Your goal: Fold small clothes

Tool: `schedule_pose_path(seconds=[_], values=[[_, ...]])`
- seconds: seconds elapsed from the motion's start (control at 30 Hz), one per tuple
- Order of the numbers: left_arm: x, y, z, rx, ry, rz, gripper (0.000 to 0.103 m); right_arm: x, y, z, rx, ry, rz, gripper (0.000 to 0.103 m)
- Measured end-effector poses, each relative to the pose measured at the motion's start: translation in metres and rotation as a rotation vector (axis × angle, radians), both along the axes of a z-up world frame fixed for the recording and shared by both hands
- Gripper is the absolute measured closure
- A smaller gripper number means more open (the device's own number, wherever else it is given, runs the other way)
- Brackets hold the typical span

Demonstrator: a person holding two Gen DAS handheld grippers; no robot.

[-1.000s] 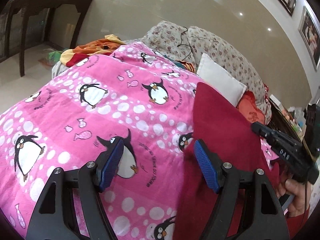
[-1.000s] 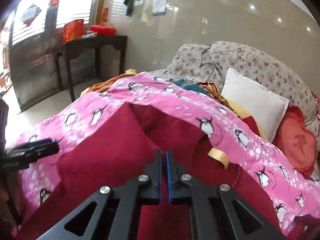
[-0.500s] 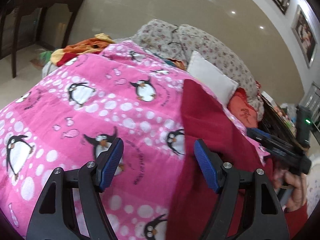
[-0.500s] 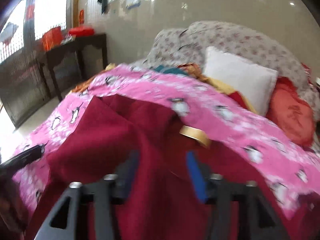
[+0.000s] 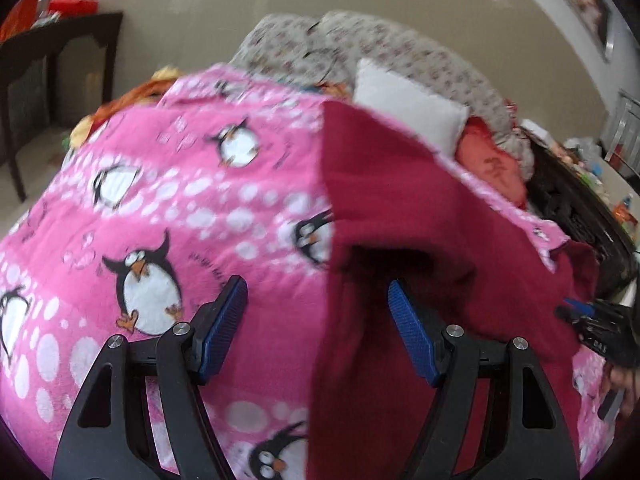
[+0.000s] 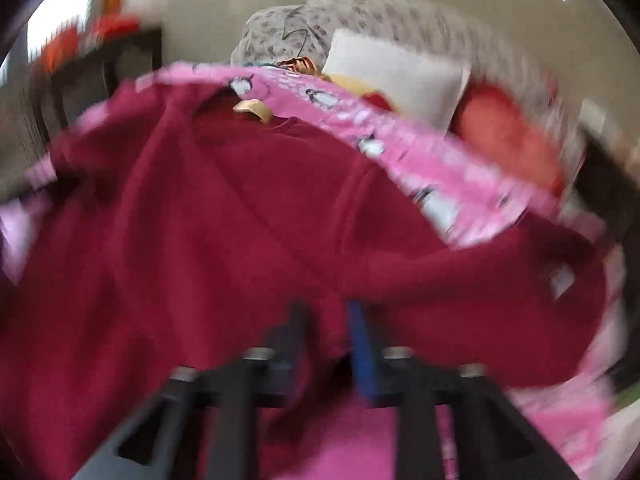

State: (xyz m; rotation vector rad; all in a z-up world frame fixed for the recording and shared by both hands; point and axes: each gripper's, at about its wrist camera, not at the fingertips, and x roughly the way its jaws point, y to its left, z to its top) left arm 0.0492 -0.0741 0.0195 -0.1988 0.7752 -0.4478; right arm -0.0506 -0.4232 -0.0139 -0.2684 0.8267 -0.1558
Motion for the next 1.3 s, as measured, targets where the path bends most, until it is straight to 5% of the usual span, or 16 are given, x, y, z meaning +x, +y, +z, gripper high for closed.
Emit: schedule_pose_path(seconds=[0.27, 0.4, 0.5, 0.6, 0.7, 0.83, 1.0, 1.13, 1.17, 1.2, 1.23, 1.3], values=[[-0.002, 0.005, 0.001, -0.009, -0.012, 0.016, 0.03, 0.022, -0.019, 0.072, -0.032, -0.216, -0.046, 0.096], [-0.003, 0.004, 0.0, -0.01, -0.011, 0.015, 0.03, 0.074, -0.042, 0.042, -0.002, -0.136, -0.136, 0.094], [-0.004, 0.004, 0.001, 0.013, -0.022, 0.028, 0.03, 0.087, -0.06, 0.02, 0.033, -0.063, -0.248, 0.076], [-0.005, 0.01, 0.003, 0.036, -0.034, 0.078, 0.03, 0.059, -0.057, 0.032, 0.1, -0.14, -0.254, 0.066], [-0.002, 0.016, 0.002, 0.018, -0.027, 0.092, 0.03, 0.034, -0.023, 0.051, 0.189, -0.209, -0.125, 0.056], [-0.005, 0.018, 0.002, 0.043, -0.045, 0.122, 0.029, 0.046, 0.045, 0.055, 0.281, -0.188, 0.126, 0.056], [-0.004, 0.023, 0.002, 0.032, -0.039, 0.125, 0.029, 0.112, 0.126, 0.061, 0.311, -0.219, 0.31, 0.051], [-0.004, 0.024, 0.003, 0.03, -0.035, 0.121, 0.029, 0.171, 0.17, 0.049, 0.258, -0.16, 0.374, 0.049], [-0.004, 0.025, 0.004, 0.026, -0.032, 0.123, 0.029, 0.184, 0.181, 0.042, 0.219, -0.134, 0.387, 0.049], [-0.005, 0.026, 0.004, 0.023, -0.031, 0.125, 0.029, 0.199, 0.192, 0.033, 0.148, -0.103, 0.39, 0.067], [-0.005, 0.028, 0.004, 0.017, -0.028, 0.129, 0.03, 0.205, 0.193, 0.028, 0.12, -0.088, 0.39, 0.101], [-0.006, 0.03, 0.003, 0.014, -0.021, 0.137, 0.03, 0.212, 0.201, 0.028, 0.132, -0.072, 0.42, 0.1]])
